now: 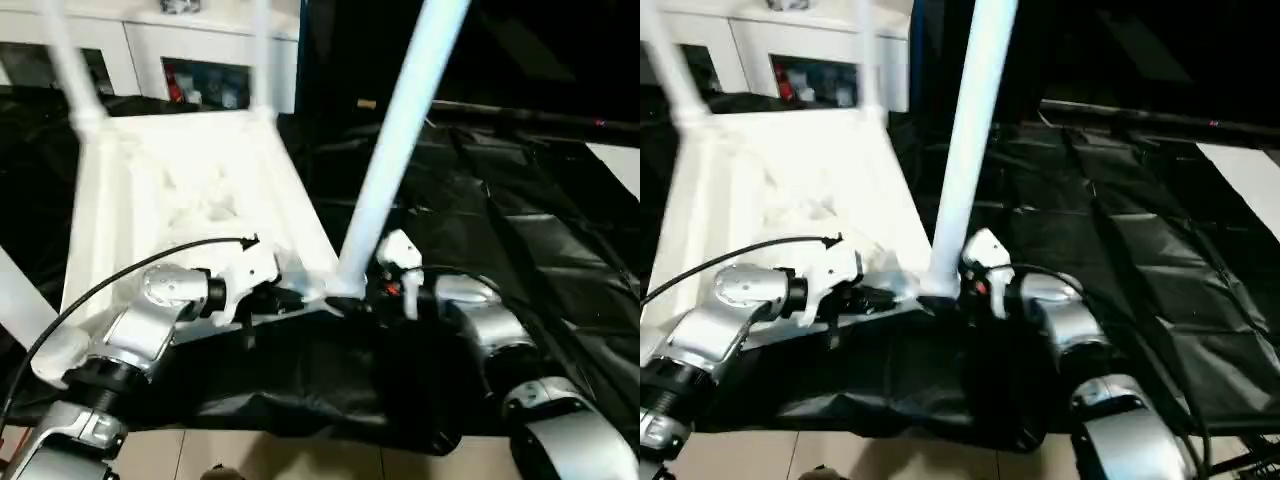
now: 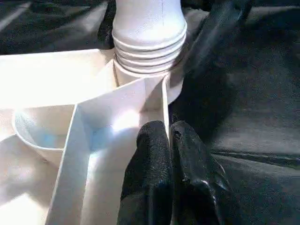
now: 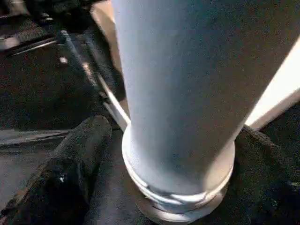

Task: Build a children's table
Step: Rotate leg to tighten

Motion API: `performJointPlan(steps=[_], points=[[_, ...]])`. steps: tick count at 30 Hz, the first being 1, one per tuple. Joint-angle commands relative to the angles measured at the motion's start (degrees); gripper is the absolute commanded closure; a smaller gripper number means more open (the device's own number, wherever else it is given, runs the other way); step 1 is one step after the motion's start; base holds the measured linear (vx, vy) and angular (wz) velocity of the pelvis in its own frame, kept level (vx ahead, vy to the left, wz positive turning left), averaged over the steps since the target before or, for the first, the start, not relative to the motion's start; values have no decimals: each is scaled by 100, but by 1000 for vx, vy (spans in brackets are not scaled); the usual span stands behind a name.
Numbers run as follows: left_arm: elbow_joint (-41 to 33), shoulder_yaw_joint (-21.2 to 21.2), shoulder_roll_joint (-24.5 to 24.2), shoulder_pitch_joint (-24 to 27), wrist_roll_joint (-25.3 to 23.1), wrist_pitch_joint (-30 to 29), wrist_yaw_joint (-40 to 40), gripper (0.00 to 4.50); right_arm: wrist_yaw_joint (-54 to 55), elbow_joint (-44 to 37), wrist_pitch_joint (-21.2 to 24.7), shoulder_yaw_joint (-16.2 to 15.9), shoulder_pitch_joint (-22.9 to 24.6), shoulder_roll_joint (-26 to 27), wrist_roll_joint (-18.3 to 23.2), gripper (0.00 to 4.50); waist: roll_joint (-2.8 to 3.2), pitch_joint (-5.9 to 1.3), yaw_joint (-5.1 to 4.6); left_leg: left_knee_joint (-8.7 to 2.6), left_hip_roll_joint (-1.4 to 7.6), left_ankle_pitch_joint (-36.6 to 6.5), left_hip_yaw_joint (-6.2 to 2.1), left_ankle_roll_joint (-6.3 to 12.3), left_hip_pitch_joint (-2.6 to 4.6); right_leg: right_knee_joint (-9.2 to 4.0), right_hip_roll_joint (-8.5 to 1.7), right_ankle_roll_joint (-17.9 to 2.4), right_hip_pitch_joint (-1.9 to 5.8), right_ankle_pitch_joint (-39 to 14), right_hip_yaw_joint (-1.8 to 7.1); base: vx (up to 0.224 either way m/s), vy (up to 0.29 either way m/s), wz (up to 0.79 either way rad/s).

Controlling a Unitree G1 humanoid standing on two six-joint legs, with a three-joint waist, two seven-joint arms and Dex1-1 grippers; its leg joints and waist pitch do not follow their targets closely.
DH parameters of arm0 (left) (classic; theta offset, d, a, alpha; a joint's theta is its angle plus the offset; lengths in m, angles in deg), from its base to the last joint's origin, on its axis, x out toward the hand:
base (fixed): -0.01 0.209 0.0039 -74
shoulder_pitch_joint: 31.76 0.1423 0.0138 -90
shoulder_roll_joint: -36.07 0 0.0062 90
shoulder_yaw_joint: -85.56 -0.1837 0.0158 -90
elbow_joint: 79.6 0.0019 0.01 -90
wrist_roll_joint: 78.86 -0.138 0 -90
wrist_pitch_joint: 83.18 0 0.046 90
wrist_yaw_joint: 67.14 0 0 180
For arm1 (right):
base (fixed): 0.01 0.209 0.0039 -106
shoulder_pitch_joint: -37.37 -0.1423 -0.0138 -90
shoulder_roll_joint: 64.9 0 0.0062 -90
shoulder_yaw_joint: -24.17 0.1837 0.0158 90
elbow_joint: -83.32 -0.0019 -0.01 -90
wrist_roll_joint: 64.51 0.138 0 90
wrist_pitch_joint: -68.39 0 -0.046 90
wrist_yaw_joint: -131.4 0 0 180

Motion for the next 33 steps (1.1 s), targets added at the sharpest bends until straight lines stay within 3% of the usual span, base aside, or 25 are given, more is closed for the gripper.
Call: performJointPlan(steps=[1,12,17,21,25,29,31,33], points=[[-86,-60,98,-24,267,127,152,450,-338,-215,116,-103,73,6,125,68,34,-329,-6,-362,52,-1723,56,93,65,-434,-294,-1023,220,-1761,223,0,0,0],[-63,-35,-3,-4,250,105,339,450,-493,-338,252,-101,140,31,172,158,11,-339,19,-361,54,-1542,57,56,56,-403,-296,-1057,226,-1548,220,0,0,0],[11,35,71,-34,130,198,8,450,-141,-327,254,-51,221,121,121,176,9,-327,21,-371,52,-1635,49,25,57,-427,-304,-987,219,-1745,221,0,0,0],[155,120,313,-196,-212,0,-889,450,1382,54,284,297,113,524,21,178,25,-304,-27,-400,42,-1891,21,-168,74,-473,-321,-825,195,-2279,217,0,0,0],[127,183,598,-257,-357,-167,-1523,450,2746,439,363,509,-64,931,-64,178,43,-307,-111,-397,27,-2067,-7,-217,70,-520,-325,-693,181,-2642,206,0,0,0],[-44,166,783,-214,-461,-402,-1880,450,3356,596,448,625,-131,1303,-21,178,55,-324,-163,-394,31,-2064,-3,-202,76,-502,-303,-755,169,-2371,215,0,0,0],[-227,131,919,-135,-484,-554,-2027,450,3504,681,273,553,-135,1497,-130,178,56,-336,-180,-392,30,-1956,5,-177,55,-470,-296,-836,186,-2064,217,0,0,0],[-354,107,978,-69,-446,-618,-2022,450,3460,694,180,504,-120,1574,-150,122,48,-339,-189,-388,35,-1842,13,-139,36,-444,-291,-898,204,-1820,218,0,0,0]])
